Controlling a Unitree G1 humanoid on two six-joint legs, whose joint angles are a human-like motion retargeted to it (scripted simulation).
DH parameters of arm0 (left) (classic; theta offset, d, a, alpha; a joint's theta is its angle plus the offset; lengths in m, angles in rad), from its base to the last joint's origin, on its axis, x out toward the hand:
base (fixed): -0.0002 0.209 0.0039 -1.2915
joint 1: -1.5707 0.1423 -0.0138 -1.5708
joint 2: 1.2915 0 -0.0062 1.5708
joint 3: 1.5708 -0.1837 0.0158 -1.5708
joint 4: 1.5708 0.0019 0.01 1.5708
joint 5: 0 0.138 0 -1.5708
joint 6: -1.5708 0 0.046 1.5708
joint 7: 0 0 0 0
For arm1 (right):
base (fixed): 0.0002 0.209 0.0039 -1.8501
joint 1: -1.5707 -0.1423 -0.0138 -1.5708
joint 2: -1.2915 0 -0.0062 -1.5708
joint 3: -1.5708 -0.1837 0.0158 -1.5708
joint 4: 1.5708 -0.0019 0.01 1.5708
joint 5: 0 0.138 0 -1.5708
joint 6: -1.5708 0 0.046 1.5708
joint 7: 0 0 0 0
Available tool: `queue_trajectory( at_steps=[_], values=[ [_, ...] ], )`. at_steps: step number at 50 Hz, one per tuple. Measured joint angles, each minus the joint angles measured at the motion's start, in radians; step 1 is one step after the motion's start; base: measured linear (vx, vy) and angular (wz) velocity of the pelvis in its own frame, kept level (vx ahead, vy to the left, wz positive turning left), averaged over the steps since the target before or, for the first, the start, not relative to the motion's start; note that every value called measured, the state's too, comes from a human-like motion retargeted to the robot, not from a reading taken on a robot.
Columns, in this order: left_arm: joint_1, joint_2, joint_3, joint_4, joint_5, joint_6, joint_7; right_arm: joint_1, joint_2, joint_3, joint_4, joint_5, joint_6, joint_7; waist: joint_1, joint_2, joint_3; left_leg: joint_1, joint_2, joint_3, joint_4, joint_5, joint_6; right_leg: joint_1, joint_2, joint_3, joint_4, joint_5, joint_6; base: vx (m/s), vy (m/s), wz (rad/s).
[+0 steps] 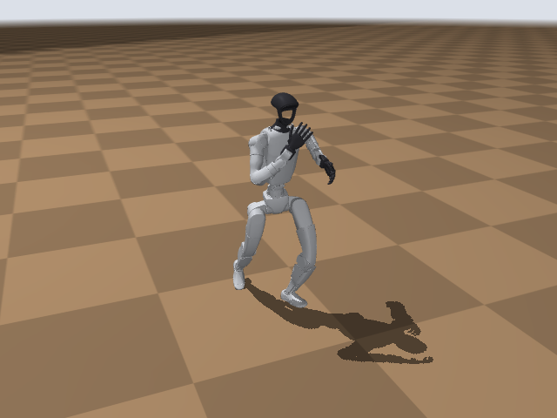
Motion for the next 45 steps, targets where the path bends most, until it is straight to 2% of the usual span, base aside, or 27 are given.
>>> queue_trajectory(
  at_steps=[3,4,5,7,8,10,12,13,15,18,20,22,24,26,27,29,30,32,34,35,36,38,40,42,45],
  values=[
    [-0.061,-0.027,-0.011,0.001,0.053,-0.007,0.060,0.085,-0.006,0.008,-0.033,0.013,-0.008,0.034,0.003,0.132,0.058,0.325,0.026,-0.024,-0.611,0.120,-0.162,0.011,0.087,-0.032,0.523,-0.190,-0.041,1.44,0.36,-0.13],
    [-0.119,-0.051,-0.039,0.018,0.080,-0.004,0.079,0.121,-0.010,0.009,-0.032,0.016,-0.010,0.043,-0.004,0.155,0.071,0.372,0.033,-0.054,-0.682,0.172,-0.173,-0.034,0.095,-0.026,0.744,-0.266,-0.071,1.32,0.32,-0.14],
    [-0.189,-0.080,-0.076,0.039,0.110,0.001,0.097,0.157,-0.014,0.009,-0.026,0.018,-0.010,0.052,-0.014,0.167,0.083,0.401,0.035,-0.088,-0.710,0.219,-0.164,-0.092,0.094,-0.015,0.971,-0.343,-0.103,1.20,0.27,0.14],
    [-0.435,-0.150,-0.186,0.123,0.153,0.015,0.166,0.231,-0.021,-0.005,0.047,-0.022,-0.015,0.042,-0.072,0.098,0.117,0.320,-0.026,-0.152,-0.507,0.126,-0.022,-0.283,0.073,0.043,1.389,-0.451,-0.085,1.08,0.21,0.79],
    [-0.572,-0.188,-0.238,0.165,0.180,0.025,0.199,0.286,-0.028,-0.020,0.098,-0.046,-0.018,0.023,-0.119,0.073,0.133,0.267,-0.046,-0.183,-0.359,0.039,0.035,-0.362,0.092,0.063,1.552,-0.511,-0.071,1.03,0.16,1.38],
    [-0.891,-0.264,-0.325,0.231,0.233,0.033,0.264,0.420,-0.057,-0.083,0.186,-0.055,-0.029,-0.005,-0.211,0.070,0.151,0.202,-0.045,-0.238,-0.159,-0.088,0.066,-0.513,0.157,0.054,1.785,-0.626,-0.081,1.06,0.13,1.52],
    [-1.209,-0.363,-0.374,0.255,0.278,0.019,0.299,0.596,-0.129,-0.200,0.176,0.026,-0.050,0.027,-0.308,0.121,0.144,0.226,-0.025,-0.283,-0.143,-0.118,0.039,-0.680,0.153,-0.015,1.866,-0.640,-0.099,1.15,0.10,1.39],
    [-1.331,-0.405,-0.378,0.246,0.296,0.010,0.311,0.690,-0.182,-0.260,0.144,0.067,-0.058,0.048,-0.372,0.150,0.130,0.258,-0.022,-0.305,-0.177,-0.104,0.022,-0.762,0.117,-0.055,1.862,-0.612,-0.094,1.22,0.06,1.49],
    [-1.528,-0.443,-0.368,0.218,0.346,-0.006,0.346,0.858,-0.302,-0.373,0.088,0.135,-0.073,0.076,-0.523,0.206,0.102,0.353,-0.016,-0.363,-0.296,-0.026,-0.021,-0.861,0.046,-0.132,1.763,-0.612,-0.124,1.27,-0.04,1.66],
    [-1.675,-0.418,-0.366,0.184,0.404,-0.022,0.365,1.044,-0.432,-0.495,0.077,0.198,-0.064,0.123,-0.715,0.289,0.057,0.510,0.041,-0.444,-0.524,0.249,-0.118,-0.886,0.007,-0.248,1.402,-0.606,-0.166,1.30,-0.26,1.46],
    [-1.711,-0.402,-0.373,0.166,0.402,-0.038,0.342,1.161,-0.485,-0.561,0.083,0.219,-0.051,0.158,-0.806,0.337,0.028,0.594,0.090,-0.474,-0.639,0.459,-0.184,-0.847,0.013,-0.313,1.075,-0.549,-0.147,1.32,-0.41,1.23],
    [-1.729,-0.391,-0.373,0.139,0.369,-0.053,0.312,1.259,-0.503,-0.610,0.093,0.219,-0.035,0.181,-0.849,0.341,0.000,0.645,0.106,-0.429,-0.644,0.539,-0.194,-0.768,0.005,-0.341,0.690,-0.465,-0.091,1.32,-0.46,1.03],
    [-1.736,-0.382,-0.353,0.108,0.314,-0.066,0.305,1.309,-0.501,-0.638,0.112,0.202,-0.015,0.186,-0.859,0.294,-0.005,0.675,0.091,-0.351,-0.517,0.490,-0.155,-0.648,-0.020,-0.331,0.259,-0.377,-0.018,1.29,-0.52,0.76],
    [-1.713,-0.370,-0.320,0.075,0.257,-0.079,0.314,1.317,-0.492,-0.650,0.135,0.165,0.015,0.177,-0.851,0.213,0.028,0.706,0.057,-0.328,-0.292,0.390,-0.131,-0.514,-0.059,-0.275,-0.107,-0.321,0.063,1.28,-0.60,0.42],
    [-1.687,-0.362,-0.306,0.059,0.240,-0.081,0.316,1.314,-0.486,-0.651,0.145,0.142,0.030,0.175,-0.839,0.170,0.048,0.715,0.039,-0.337,-0.159,0.338,-0.125,-0.466,-0.084,-0.241,-0.218,-0.306,0.097,1.25,-0.61,0.02],
    [-1.604,-0.350,-0.277,0.031,0.235,-0.070,0.293,1.290,-0.466,-0.640,0.168,0.097,0.048,0.174,-0.785,0.115,0.082,0.681,0.021,-0.362,0.163,0.238,-0.102,-0.427,-0.133,-0.209,-0.276,-0.261,0.126,1.16,-0.55,-0.29],
    [-1.558,-0.351,-0.261,0.022,0.239,-0.059,0.272,1.268,-0.449,-0.624,0.186,0.084,0.048,0.162,-0.749,0.104,0.098,0.642,0.023,-0.372,0.344,0.188,-0.082,-0.418,-0.151,-0.215,-0.271,-0.218,0.128,1.04,-0.44,-0.47],
    [-1.416,-0.365,-0.212,0.045,0.282,-0.036,0.227,1.127,-0.421,-0.534,0.297,0.036,0.022,0.093,-0.670,0.138,0.153,0.540,0.056,-0.402,0.691,0.088,-0.026,-0.441,-0.139,-0.225,-0.125,-0.197,0.070,0.95,-0.34,-0.67],
    [-1.211,-0.411,-0.167,0.131,0.301,-0.013,0.232,0.869,-0.397,-0.397,0.475,-0.031,0.007,-0.002,-0.601,0.191,0.221,0.441,0.077,-0.435,0.958,0.009,0.006,-0.502,-0.106,-0.204,0.133,-0.310,0.010,0.88,-0.25,-0.84],
    [-1.099,-0.446,-0.147,0.195,0.287,0.000,0.245,0.713,-0.382,-0.327,0.566,-0.073,0.004,-0.048,-0.574,0.217,0.252,0.381,0.080,-0.449,1.067,-0.015,0.015,-0.519,-0.086,-0.195,0.228,-0.373,-0.034,0.83,-0.23,-0.71],
    [-1.000,-0.476,-0.136,0.266,0.269,0.013,0.246,0.580,-0.346,-0.293,0.593,-0.109,-0.001,-0.077,-0.540,0.220,0.265,0.314,0.055,-0.450,1.126,-0.028,0.037,-0.517,-0.077,-0.190,0.266,-0.402,-0.051,0.82,-0.21,-0.62],
    [-0.812,-0.489,-0.114,0.364,0.279,0.023,0.246,0.361,-0.256,-0.252,0.575,-0.144,-0.015,-0.109,-0.453,0.204,0.263,0.169,-0.003,-0.421,1.169,-0.030,0.064,-0.500,-0.069,-0.175,0.285,-0.428,-0.078,0.82,-0.16,-0.55],
    [-0.653,-0.419,-0.108,0.368,0.316,0.001,0.236,0.216,-0.164,-0.225,0.476,-0.120,-0.024,-0.106,-0.333,0.149,0.229,0.020,-0.091,-0.368,1.086,-0.006,0.089,-0.459,-0.075,-0.160,0.207,-0.390,-0.077,0.83,-0.08,-0.45],
    [-0.511,-0.314,-0.097,0.301,0.262,-0.017,0.206,0.143,-0.125,-0.185,0.357,-0.109,-0.019,-0.107,-0.211,0.079,0.193,-0.077,-0.178,-0.324,0.867,0.061,0.081,-0.385,-0.092,-0.151,0.080,-0.287,-0.058,0.87,0.00,-0.16],
    [-0.327,-0.210,-0.061,0.196,0.136,-0.016,0.124,0.135,-0.145,-0.128,0.184,-0.092,-0.010,-0.066,-0.073,0.023,0.151,-0.077,-0.254,-0.299,0.384,0.149,0.054,-0.243,-0.094,-0.139,-0.098,-0.043,0.003,0.92,0.06,0.20]
  ],
)
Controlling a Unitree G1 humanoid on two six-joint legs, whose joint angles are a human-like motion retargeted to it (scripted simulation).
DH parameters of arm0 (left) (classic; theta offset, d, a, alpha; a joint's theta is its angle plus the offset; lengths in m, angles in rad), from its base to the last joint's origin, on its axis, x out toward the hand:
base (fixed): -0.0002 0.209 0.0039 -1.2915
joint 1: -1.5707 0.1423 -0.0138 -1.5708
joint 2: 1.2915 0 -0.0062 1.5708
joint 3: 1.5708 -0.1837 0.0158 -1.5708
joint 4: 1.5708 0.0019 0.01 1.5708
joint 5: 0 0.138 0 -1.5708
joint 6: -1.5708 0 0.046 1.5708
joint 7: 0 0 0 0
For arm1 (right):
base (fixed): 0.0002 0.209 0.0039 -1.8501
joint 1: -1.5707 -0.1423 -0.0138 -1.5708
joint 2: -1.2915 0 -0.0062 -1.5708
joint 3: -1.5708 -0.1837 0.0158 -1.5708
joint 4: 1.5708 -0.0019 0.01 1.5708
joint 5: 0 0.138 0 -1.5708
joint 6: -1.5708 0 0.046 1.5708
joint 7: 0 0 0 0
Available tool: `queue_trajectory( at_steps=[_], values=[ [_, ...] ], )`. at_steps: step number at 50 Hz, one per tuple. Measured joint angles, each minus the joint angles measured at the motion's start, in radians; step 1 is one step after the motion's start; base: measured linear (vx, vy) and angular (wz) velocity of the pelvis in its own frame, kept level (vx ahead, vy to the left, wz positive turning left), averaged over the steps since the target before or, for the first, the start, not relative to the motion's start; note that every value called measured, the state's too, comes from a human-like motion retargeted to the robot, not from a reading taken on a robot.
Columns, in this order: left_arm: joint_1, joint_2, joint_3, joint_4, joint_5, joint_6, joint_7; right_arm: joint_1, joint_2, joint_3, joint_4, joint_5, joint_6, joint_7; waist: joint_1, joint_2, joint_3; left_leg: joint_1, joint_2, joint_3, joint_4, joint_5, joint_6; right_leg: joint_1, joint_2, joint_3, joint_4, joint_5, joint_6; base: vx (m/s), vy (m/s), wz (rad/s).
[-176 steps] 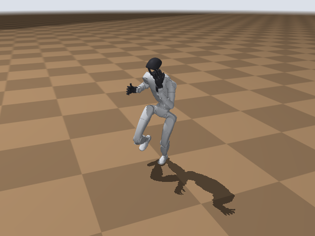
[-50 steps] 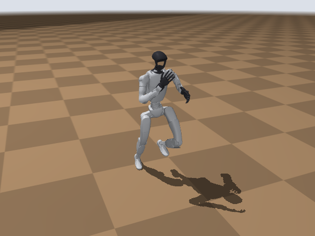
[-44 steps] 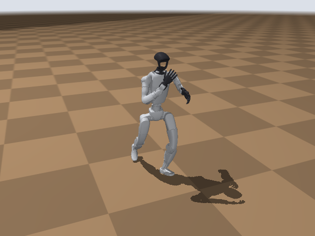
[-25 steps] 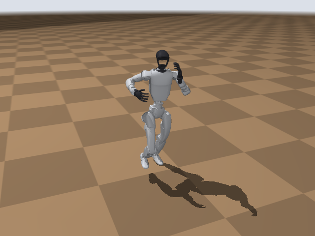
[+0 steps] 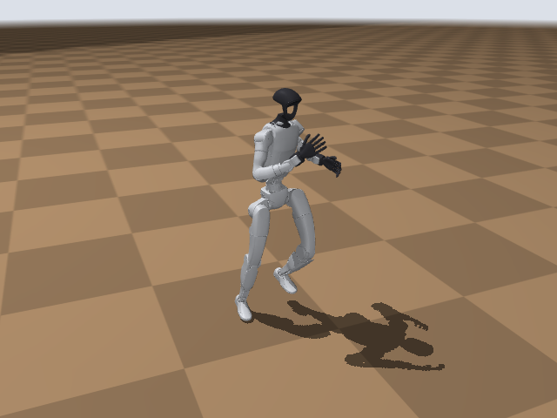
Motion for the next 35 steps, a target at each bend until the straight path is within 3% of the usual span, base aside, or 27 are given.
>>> queue_trajectory(
  at_steps=[2,4,6,8,10,13,15,17,20,22,24,27,29,32,33,35],
  values=[
    [0.117,0.024,0.060,-0.055,-0.087,0.017,-0.062,0.025,-0.031,0.031,-0.093,0.033,0.000,0.043,0.050,0.014,-0.035,0.113,0.054,0.081,-0.401,0.082,-0.013,0.073,0.054,0.076,-0.043,0.132,0.031,0.96,0.05,0.28],
    [0.193,0.016,0.142,-0.092,-0.156,0.043,-0.101,0.023,-0.063,0.050,-0.167,0.054,-0.003,0.080,0.070,0.071,-0.040,0.277,0.142,0.248,-0.800,0.210,-0.080,0.128,0.166,0.198,-0.004,0.170,0.034,0.96,0.04,0.29],
    [0.246,-0.011,0.237,-0.114,-0.187,0.072,-0.146,0.009,-0.105,0.066,-0.232,0.079,-0.005,0.111,0.056,0.150,-0.056,0.398,0.221,0.453,-1.068,0.355,-0.182,0.142,0.289,0.237,0.145,0.119,0.000,0.94,0.03,0.48],
    [0.253,-0.045,0.313,-0.122,-0.176,0.091,-0.166,-0.019,-0.152,0.083,-0.288,0.085,-0.002,0.133,0.008,0.209,-0.081,0.447,0.270,0.661,-1.172,0.438,-0.239,0.088,0.323,0.123,0.403,0.018,-0.062,0.85,0.07,0.93],
    [0.182,-0.071,0.337,-0.105,-0.151,0.091,-0.117,-0.063,-0.196,0.098,-0.333,0.079,-0.001,0.136,-0.058,0.230,-0.097,0.449,0.270,0.759,-1.165,0.311,-0.211,-0.020,0.243,-0.017,0.737,-0.128,-0.119,0.70,0.10,1.44],
    [-0.139,-0.121,0.217,0.037,-0.101,0.051,0.068,-0.129,-0.234,0.114,-0.333,0.032,-0.030,0.085,-0.160,0.207,-0.059,0.392,0.224,0.582,-0.996,-0.067,-0.107,-0.213,0.145,0.019,1.213,-0.340,-0.112,0.54,0.04,2.15],
    [-0.454,-0.178,0.087,0.182,-0.077,0.017,0.223,-0.133,-0.261,0.111,-0.268,-0.104,-0.061,0.005,-0.223,0.202,0.019,0.304,0.242,0.470,-0.695,-0.237,-0.007,-0.307,0.169,0.117,1.444,-0.439,-0.086,0.44,-0.05,2.90],
    [-0.727,-0.227,-0.009,0.250,-0.089,0.022,0.303,-0.084,-0.263,0.095,-0.164,-0.216,-0.051,-0.053,-0.260,0.228,0.105,0.277,0.247,0.373,-0.528,-0.301,0.000,-0.399,0.238,0.206,1.595,-0.494,-0.068,0.35,0.01,2.88],
    [-1.007,-0.246,-0.118,0.159,-0.135,-0.022,0.273,0.036,-0.242,0.053,-0.067,-0.229,-0.047,-0.078,-0.343,0.296,0.175,0.305,0.213,0.228,-0.489,-0.309,-0.060,-0.545,0.295,0.271,1.681,-0.553,-0.117,0.36,0.11,2.84],
    [-1.151,-0.195,-0.183,0.060,-0.087,-0.035,0.247,0.143,-0.263,-0.021,-0.078,-0.156,-0.070,-0.055,-0.442,0.346,0.186,0.363,0.159,0.101,-0.589,-0.237,-0.102,-0.606,0.299,0.252,1.594,-0.550,-0.142,0.41,0.20,3.46],
    [-1.284,-0.153,-0.238,-0.044,-0.036,-0.034,0.246,0.299,-0.281,-0.115,-0.095,-0.051,-0.078,-0.013,-0.546,0.393,0.191,0.470,0.103,-0.052,-0.765,-0.106,-0.130,-0.604,0.301,0.212,1.399,-0.496,-0.122,0.48,0.23,4.19],
    [-1.420,-0.125,-0.275,-0.200,0.025,-0.061,0.203,0.622,-0.279,-0.304,-0.099,0.098,-0.072,0.077,-0.688,0.478,0.157,0.593,0.099,-0.279,-0.960,0.155,-0.229,-0.512,0.300,0.102,0.955,-0.402,-0.091,0.59,0.18,4.50],
    [-1.462,-0.120,-0.267,-0.269,0.059,-0.082,0.212,0.790,-0.250,-0.401,-0.065,0.108,-0.046,0.124,-0.742,0.496,0.107,0.641,0.097,-0.345,-1.044,0.312,-0.294,-0.429,0.286,0.059,0.594,-0.331,-0.065,0.62,0.06,4.02],
    [-1.461,-0.138,-0.232,-0.343,0.072,-0.113,0.219,0.931,-0.189,-0.491,0.007,0.036,0.018,0.187,-0.777,0.420,0.043,0.712,0.047,-0.286,-1.074,0.404,-0.319,-0.283,0.232,0.126,0.117,-0.258,0.017,0.64,-0.07,3.88],
    [-1.445,-0.150,-0.219,-0.360,0.075,-0.112,0.210,0.950,-0.165,-0.504,0.033,0.004,0.043,0.209,-0.775,0.370,0.038,0.729,0.027,-0.228,-1.017,0.379,-0.296,-0.233,0.201,0.167,0.020,-0.260,0.041,0.62,-0.15,3.73],
    [-1.385,-0.162,-0.194,-0.378,0.052,-0.103,0.160,0.970,-0.148,-0.508,0.074,-0.016,0.073,0.237,-0.763,0.278,0.027,0.638,0.030,-0.080,-0.656,0.241,-0.266,-0.168,0.130,0.198,-0.067,-0.283,0.038,0.55,-0.18,3.42]
  ],
)
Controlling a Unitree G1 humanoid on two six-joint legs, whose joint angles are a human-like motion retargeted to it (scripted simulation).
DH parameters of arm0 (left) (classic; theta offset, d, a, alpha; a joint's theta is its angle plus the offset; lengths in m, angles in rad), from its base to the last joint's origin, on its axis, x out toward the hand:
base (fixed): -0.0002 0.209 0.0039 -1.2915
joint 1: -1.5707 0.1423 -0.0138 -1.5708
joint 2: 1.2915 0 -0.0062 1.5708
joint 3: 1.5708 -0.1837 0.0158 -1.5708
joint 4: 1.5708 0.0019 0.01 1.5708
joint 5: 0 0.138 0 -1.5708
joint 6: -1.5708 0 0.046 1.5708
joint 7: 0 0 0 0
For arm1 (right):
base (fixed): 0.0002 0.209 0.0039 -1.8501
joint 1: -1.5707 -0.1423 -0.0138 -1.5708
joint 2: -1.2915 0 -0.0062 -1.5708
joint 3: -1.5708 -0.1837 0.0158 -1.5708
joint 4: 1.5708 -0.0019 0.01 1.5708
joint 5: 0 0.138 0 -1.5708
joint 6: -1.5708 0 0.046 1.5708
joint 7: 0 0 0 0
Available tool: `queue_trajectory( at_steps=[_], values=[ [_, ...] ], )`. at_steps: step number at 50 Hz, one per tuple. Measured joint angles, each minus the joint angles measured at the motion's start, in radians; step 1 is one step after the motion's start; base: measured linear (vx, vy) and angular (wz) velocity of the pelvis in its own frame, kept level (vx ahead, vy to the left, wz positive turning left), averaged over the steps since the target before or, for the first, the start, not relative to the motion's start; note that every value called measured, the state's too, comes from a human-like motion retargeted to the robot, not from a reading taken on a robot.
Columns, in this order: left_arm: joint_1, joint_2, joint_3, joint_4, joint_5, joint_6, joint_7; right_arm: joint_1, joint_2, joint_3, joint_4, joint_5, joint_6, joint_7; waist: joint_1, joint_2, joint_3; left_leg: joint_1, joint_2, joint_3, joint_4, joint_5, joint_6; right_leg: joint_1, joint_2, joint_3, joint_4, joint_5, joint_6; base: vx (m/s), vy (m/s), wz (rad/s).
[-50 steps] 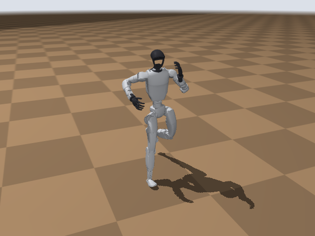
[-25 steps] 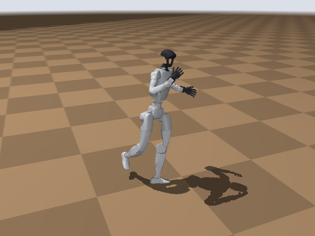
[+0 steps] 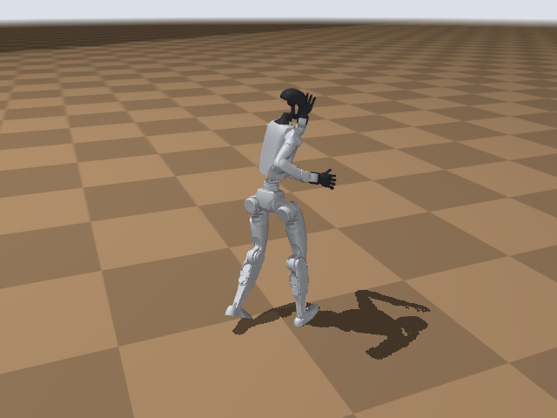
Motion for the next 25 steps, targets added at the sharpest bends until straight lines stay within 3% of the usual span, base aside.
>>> queue_trajectory(
  at_steps=[3,5,7,9,10,12,15,17,20,23,24,25],
  values=[
    [0.116,-0.051,-0.008,0.026,-0.104,0.031,-0.087,-0.026,-0.036,0.056,0.048,0.028,0.001,-0.041,0.078,-0.064,0.017,-0.247,0.065,0.076,0.678,-0.245,0.140,0.039,-0.083,-0.095,0.045,0.040,-0.017,0.38,-0.21,2.73],
    [0.228,-0.084,-0.029,0.086,-0.139,0.060,-0.109,-0.078,-0.075,0.117,0.084,0.090,-0.017,-0.098,0.154,-0.070,0.053,-0.424,0.061,0.045,1.071,-0.370,0.205,0.017,-0.118,-0.166,0.204,-0.015,-0.024,0.25,-0.16,2.08],
    [0.411,-0.079,-0.024,0.185,-0.050,0.076,-0.063,-0.201,-0.142,0.181,0.115,0.120,-0.045,-0.149,0.228,-0.071,0.093,-0.595,0.038,0.045,1.377,-0.457,0.215,-0.056,-0.163,-0.208,0.458,-0.139,-0.017,0.26,-0.12,1.56],
    [0.657,-0.094,0.004,0.238,-0.118,0.062,-0.047,-0.404,-0.210,0.243,0.112,0.073,-0.050,-0.180,0.295,-0.100,0.111,-0.746,0.051,0.098,1.584,-0.507,0.217,-0.114,-0.217,-0.218,0.637,-0.208,-0.020,0.33,-0.14,1.02],
    [0.781,-0.065,0.051,0.261,-0.057,0.071,-0.069,-0.519,-0.239,0.262,0.096,0.041,-0.053,-0.177,0.333,-0.119,0.108,-0.824,0.070,0.128,1.659,-0.520,0.220,-0.124,-0.234,-0.222,0.668,-0.227,-0.023,0.37,-0.11,0.55],
    [1.016,0.005,0.159,0.217,-0.126,0.057,-0.093,-0.766,-0.227,0.298,0.053,0.034,-0.059,-0.205,0.437,-0.169,0.065,-0.972,0.114,0.165,1.697,-0.509,0.214,-0.113,-0.244,-0.229,0.610,-0.218,-0.033,0.47,-0.01,0.14],
    [1.302,0.144,0.300,0.117,-0.292,0.065,-0.136,-0.948,-0.169,0.316,-0.088,0.098,-0.105,-0.305,0.649,-0.245,-0.016,-1.051,0.183,0.182,1.559,-0.470,0.187,-0.022,-0.249,-0.227,0.408,-0.056,-0.065,0.67,0.19,-0.21],
    [1.424,0.211,0.365,0.063,-0.345,0.071,-0.170,-0.975,-0.150,0.350,-0.222,0.128,-0.139,-0.347,0.773,-0.297,-0.070,-1.008,0.255,0.210,1.367,-0.448,0.211,0.076,-0.251,-0.232,0.216,0.168,-0.068,0.79,0.36,0.21],
    [1.552,0.219,0.440,0.015,-0.400,0.084,-0.249,-1.025,-0.142,0.424,-0.371,0.142,-0.133,-0.299,0.833,-0.368,-0.153,-0.885,0.330,0.309,0.986,-0.402,0.277,0.169,-0.257,-0.211,0.041,0.461,-0.022,0.82,0.45,1.20],
    [1.613,0.121,0.482,-0.008,-0.421,0.099,-0.276,-1.081,-0.095,0.495,-0.435,0.128,-0.120,-0.217,0.765,-0.370,-0.191,-0.671,0.293,0.378,0.460,-0.317,0.258,0.194,-0.209,-0.115,0.167,0.442,-0.002,0.85,0.48,1.62],
    [1.595,0.093,0.482,-0.006,-0.405,0.118,-0.267,-1.104,-0.123,0.485,-0.419,-0.203,-0.034,-0.259,0.747,-0.350,-0.178,-0.575,0.279,0.389,0.267,-0.250,0.233,0.186,-0.178,-0.088,0.283,0.401,-0.007,0.85,0.47,1.36],
    [1.568,0.070,0.479,-0.001,-0.379,0.144,-0.253,-1.132,-0.174,0.464,-0.388,-0.686,0.092,-0.334,0.735,-0.324,-0.158,-0.471,0.268,0.400,0.072,-0.169,0.205,0.175,-0.144,-0.065,0.419,0.355,-0.015,0.84,0.45,1.18]
  ],
)
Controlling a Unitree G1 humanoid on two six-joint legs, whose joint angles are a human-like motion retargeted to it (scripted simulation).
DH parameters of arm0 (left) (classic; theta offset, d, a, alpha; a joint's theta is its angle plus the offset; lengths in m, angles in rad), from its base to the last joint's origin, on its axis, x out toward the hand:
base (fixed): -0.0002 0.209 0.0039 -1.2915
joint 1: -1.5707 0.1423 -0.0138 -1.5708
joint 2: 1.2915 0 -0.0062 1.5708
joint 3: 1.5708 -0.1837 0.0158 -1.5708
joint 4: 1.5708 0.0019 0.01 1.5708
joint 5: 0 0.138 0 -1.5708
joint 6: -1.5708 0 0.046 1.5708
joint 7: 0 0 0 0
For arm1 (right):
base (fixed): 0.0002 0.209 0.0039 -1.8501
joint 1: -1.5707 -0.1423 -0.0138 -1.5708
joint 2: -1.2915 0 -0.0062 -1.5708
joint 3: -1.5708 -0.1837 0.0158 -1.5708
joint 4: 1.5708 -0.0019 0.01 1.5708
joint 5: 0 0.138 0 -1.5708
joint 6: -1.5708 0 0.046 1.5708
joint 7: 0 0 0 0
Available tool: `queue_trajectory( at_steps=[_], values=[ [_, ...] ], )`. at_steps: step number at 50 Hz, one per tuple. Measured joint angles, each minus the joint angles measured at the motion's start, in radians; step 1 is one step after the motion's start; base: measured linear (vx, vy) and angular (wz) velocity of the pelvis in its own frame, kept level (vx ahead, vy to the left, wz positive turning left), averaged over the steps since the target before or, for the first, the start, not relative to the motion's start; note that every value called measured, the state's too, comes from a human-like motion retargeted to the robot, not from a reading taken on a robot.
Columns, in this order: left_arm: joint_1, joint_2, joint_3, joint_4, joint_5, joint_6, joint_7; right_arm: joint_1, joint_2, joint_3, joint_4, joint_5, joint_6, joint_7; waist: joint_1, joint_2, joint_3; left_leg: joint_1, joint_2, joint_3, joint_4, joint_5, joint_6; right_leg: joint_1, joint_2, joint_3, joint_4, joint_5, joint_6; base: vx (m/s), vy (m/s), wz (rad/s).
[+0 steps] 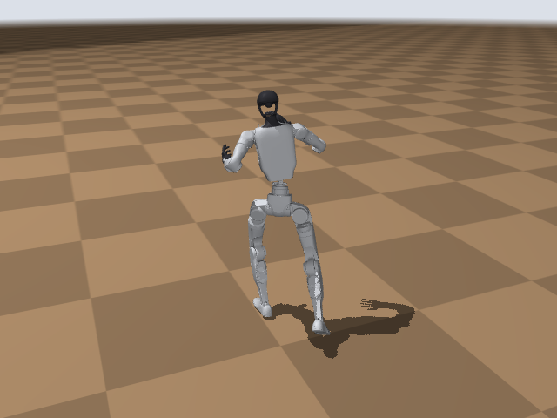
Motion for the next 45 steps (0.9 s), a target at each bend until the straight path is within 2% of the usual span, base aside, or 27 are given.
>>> queue_trajectory(
  at_steps=[1,2,3,5,7,8,10,12,14,16,18,20,21,23,25,27,28,30,32,33,35,37,39,40,42,43,45],
  values=[
    [-0.047,-0.017,-0.022,0.012,0.014,0.004,0.015,0.071,0.060,0.018,-0.050,0.375,-0.094,0.020,-0.013,0.047,0.027,0.103,0.016,0.011,-0.149,0.075,-0.034,-0.014,0.035,-0.009,0.169,-0.053,-0.021,0.83,0.43,1.15],
    [-0.099,-0.033,-0.051,0.029,0.028,0.010,0.057,0.138,0.102,0.022,-0.081,0.622,-0.152,0.033,-0.027,0.089,0.052,0.197,0.029,0.017,-0.272,0.122,-0.059,-0.035,0.061,-0.019,0.345,-0.109,-0.042,0.80,0.42,1.19],
    [-0.162,-0.051,-0.097,0.057,0.038,0.023,0.152,0.195,0.108,-0.006,-0.073,0.614,-0.136,0.030,-0.040,0.124,0.071,0.270,0.038,0.012,-0.347,0.112,-0.068,-0.071,0.066,-0.032,0.536,-0.172,-0.067,0.76,0.41,1.36],
    [-0.314,-0.053,-0.184,0.107,0.124,0.038,0.076,0.337,0.164,-0.039,-0.048,0.775,-0.184,0.096,-0.089,0.170,0.098,0.356,0.035,-0.049,-0.387,-0.053,-0.080,-0.158,0.056,-0.038,0.915,-0.305,-0.080,0.70,0.35,1.78],
    [-0.551,-0.076,-0.332,0.238,0.188,0.029,0.130,0.495,0.203,-0.115,0.059,0.725,-0.208,0.097,-0.177,0.198,0.123,0.315,0.032,-0.170,-0.224,-0.267,-0.016,-0.251,0.078,-0.026,1.231,-0.428,-0.062,0.66,0.23,2.55],
    [-0.693,-0.086,-0.410,0.305,0.237,0.017,0.172,0.589,0.208,-0.166,0.138,0.691,-0.213,0.082,-0.227,0.231,0.138,0.243,0.062,-0.233,-0.057,-0.360,0.001,-0.296,0.118,-0.034,1.359,-0.485,-0.053,0.65,0.15,2.76],
    [-1.017,-0.097,-0.527,0.382,0.275,0.007,0.229,0.733,0.248,-0.231,0.345,0.668,-0.192,0.075,-0.312,0.281,0.191,0.185,0.072,-0.340,0.078,-0.437,0.078,-0.415,0.187,-0.050,1.529,-0.554,-0.036,0.66,0.07,2.47],
    [-1.282,-0.103,-0.545,0.346,0.287,-0.019,0.243,0.882,0.227,-0.291,0.458,0.631,-0.195,0.101,-0.413,0.322,0.214,0.216,0.072,-0.394,0.048,-0.430,0.039,-0.521,0.196,-0.071,1.564,-0.595,-0.032,0.82,0.02,1.97],
    [-1.520,-0.103,-0.529,0.309,0.337,-0.047,0.274,1.043,0.136,-0.363,0.465,0.608,-0.225,0.128,-0.524,0.355,0.201,0.293,0.058,-0.420,-0.089,-0.347,0.000,-0.606,0.142,-0.102,1.485,-0.604,-0.049,0.98,-0.06,1.68],
    [-1.701,-0.094,-0.510,0.289,0.413,-0.070,0.323,1.200,0.046,-0.438,0.430,0.666,-0.231,0.184,-0.634,0.385,0.172,0.380,0.048,-0.429,-0.246,-0.180,-0.037,-0.642,0.062,-0.158,1.309,-0.587,-0.081,1.07,-0.19,1.46],
    [-1.803,-0.077,-0.505,0.274,0.465,-0.089,0.367,1.329,-0.011,-0.502,0.402,0.727,-0.209,0.252,-0.720,0.412,0.138,0.457,0.055,-0.429,-0.376,0.050,-0.087,-0.624,0.021,-0.229,1.047,-0.550,-0.104,1.12,-0.35,1.13],
    [-1.846,-0.061,-0.518,0.264,0.491,-0.105,0.392,1.428,-0.035,-0.559,0.387,0.747,-0.181,0.316,-0.764,0.429,0.102,0.520,0.064,-0.413,-0.464,0.265,-0.142,-0.560,0.027,-0.289,0.711,-0.499,-0.094,1.15,-0.46,0.80],
    [-1.849,-0.055,-0.528,0.255,0.501,-0.109,0.389,1.454,-0.035,-0.573,0.388,0.745,-0.167,0.342,-0.760,0.422,0.082,0.541,0.054,-0.398,-0.462,0.303,-0.147,-0.511,0.030,-0.306,0.516,-0.473,-0.074,1.15,-0.51,0.48],
    [-1.830,-0.051,-0.547,0.232,0.513,-0.111,0.370,1.473,-0.025,-0.580,0.396,0.730,-0.139,0.379,-0.725,0.388,0.056,0.574,0.013,-0.390,-0.383,0.294,-0.126,-0.387,0.034,-0.339,0.107,-0.427,-0.024,1.15,-0.54,0.02],
    [-1.758,-0.053,-0.559,0.196,0.506,-0.109,0.321,1.432,-0.019,-0.548,0.415,0.700,-0.116,0.390,-0.654,0.322,0.057,0.563,-0.071,-0.436,-0.130,0.180,-0.097,-0.252,0.031,-0.344,-0.246,-0.392,0.033,1.10,-0.54,-0.56],
    [-1.616,-0.055,-0.554,0.156,0.453,-0.102,0.237,1.338,-0.017,-0.482,0.444,0.692,-0.099,0.367,-0.571,0.262,0.073,0.470,-0.147,-0.452,0.269,0.053,-0.082,-0.185,0.019,-0.289,-0.383,-0.347,0.049,0.99,-0.45,-0.74],
    [-1.521,-0.065,-0.546,0.135,0.355,-0.100,0.174,1.274,-0.013,-0.437,0.462,0.695,-0.094,0.336,-0.530,0.242,0.086,0.402,-0.163,-0.438,0.490,-0.005,-0.063,-0.171,0.012,-0.250,-0.387,-0.320,0.034,0.90,-0.38,-0.62],
    [-1.300,-0.018,-0.500,0.153,0.395,-0.058,0.141,1.109,-0.020,-0.348,0.494,0.650,-0.115,0.230,-0.459,0.236,0.123,0.237,-0.159,-0.422,0.934,-0.117,-0.007,-0.188,0.009,-0.186,-0.270,-0.348,-0.025,0.85,-0.32,-0.52],
    [-0.993,0.001,-0.496,0.245,0.265,-0.027,0.166,0.861,-0.012,-0.267,0.512,0.530,-0.110,0.098,-0.414,0.241,0.184,0.086,-0.187,-0.425,1.291,-0.217,0.022,-0.244,-0.008,-0.147,0.006,-0.485,-0.076,0.85,-0.28,-0.44],
    [-0.845,-0.004,-0.500,0.326,0.129,-0.012,0.166,0.696,0.017,-0.222,0.522,0.485,-0.096,0.039,-0.405,0.229,0.204,-0.012,-0.216,-0.412,1.435,-0.255,0.037,-0.260,-0.023,-0.135,0.088,-0.545,-0.084,0.84,-0.30,-0.25],
    [-0.611,0.076,-0.476,0.509,0.145,0.046,0.086,0.376,0.135,-0.170,0.534,0.458,-0.090,-0.026,-0.385,0.179,0.210,-0.221,-0.239,-0.358,1.620,-0.292,0.049,-0.261,-0.044,-0.126,0.159,-0.618,-0.087,0.88,-0.34,-0.20],
    [-0.444,0.193,-0.457,0.563,0.225,0.040,0.066,0.134,0.289,-0.160,0.509,0.457,-0.091,-0.073,-0.306,0.109,0.173,-0.402,-0.224,-0.289,1.634,-0.290,0.056,-0.229,-0.040,-0.106,0.123,-0.607,-0.096,1.00,-0.32,-0.51],
    [-0.304,0.276,-0.427,0.531,0.196,0.028,0.049,-0.039,0.375,-0.150,0.446,0.443,-0.097,-0.112,-0.198,0.046,0.115,-0.552,-0.212,-0.233,1.520,-0.244,0.069,-0.171,-0.034,-0.090,-0.002,-0.511,-0.091,1.10,-0.22,-0.70],
    [-0.229,0.294,-0.402,0.506,0.145,0.032,0.032,-0.101,0.397,-0.136,0.402,0.440,-0.096,-0.127,-0.134,0.017,0.085,-0.593,-0.199,-0.206,1.428,-0.216,0.064,-0.135,-0.030,-0.072,-0.071,-0.436,-0.093,1.23,-0.13,-1.04],
    [-0.094,0.273,-0.329,0.472,0.105,0.044,0.092,-0.163,0.395,-0.086,0.302,0.478,-0.098,-0.133,-0.016,-0.030,0.033,-0.584,-0.162,-0.157,1.166,-0.151,0.065,-0.058,-0.028,-0.040,-0.214,-0.203,-0.075,1.29,-0.05,-1.16],
    [-0.036,0.260,-0.298,0.437,0.064,0.073,-0.011,-0.179,0.381,-0.062,0.257,0.497,-0.105,-0.108,0.036,-0.048,0.010,-0.549,-0.145,-0.130,1.011,-0.108,0.058,-0.019,-0.031,-0.042,-0.280,-0.073,-0.053,1.32,0.02,-1.10],
    [0.039,0.227,-0.250,0.399,0.057,0.080,-0.033,-0.199,0.351,-0.018,0.178,0.521,-0.115,-0.073,0.125,-0.068,-0.031,-0.452,-0.124,-0.092,0.670,0.014,0.032,0.048,-0.027,-0.099,-0.369,0.126,-0.010,1.33,0.09,-1.01]
  ],
)
